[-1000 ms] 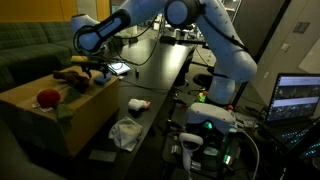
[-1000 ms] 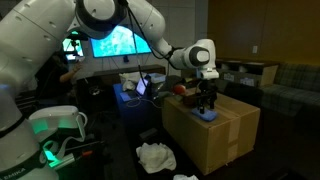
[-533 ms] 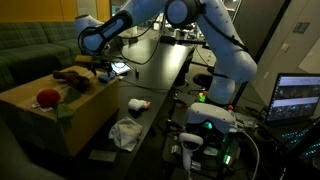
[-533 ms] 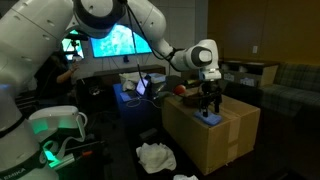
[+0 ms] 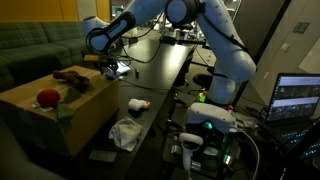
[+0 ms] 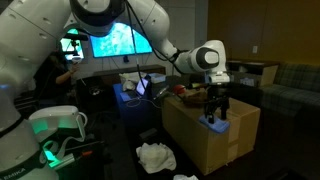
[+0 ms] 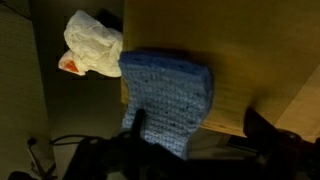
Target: Put the objects on the table onto the box and the objects on the box onto the table
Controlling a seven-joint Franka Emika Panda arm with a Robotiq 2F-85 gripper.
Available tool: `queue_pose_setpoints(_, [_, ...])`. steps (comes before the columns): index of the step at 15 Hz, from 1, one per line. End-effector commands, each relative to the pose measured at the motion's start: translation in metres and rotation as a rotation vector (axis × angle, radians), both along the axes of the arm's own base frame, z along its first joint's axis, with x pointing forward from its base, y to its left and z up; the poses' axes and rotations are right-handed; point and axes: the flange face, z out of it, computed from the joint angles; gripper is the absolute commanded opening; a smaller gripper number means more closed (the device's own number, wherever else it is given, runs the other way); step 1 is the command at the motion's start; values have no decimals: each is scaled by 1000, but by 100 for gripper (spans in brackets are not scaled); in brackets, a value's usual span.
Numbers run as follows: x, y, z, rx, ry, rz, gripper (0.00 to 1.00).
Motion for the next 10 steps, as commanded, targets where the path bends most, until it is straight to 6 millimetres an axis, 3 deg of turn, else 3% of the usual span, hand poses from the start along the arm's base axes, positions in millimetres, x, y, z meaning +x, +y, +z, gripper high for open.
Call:
queue_pose_setpoints(1, [-4,-13,-4,10,-14,52,74])
queue_pose_setpoints(10, [-3,-40,6,24,-83,178,7])
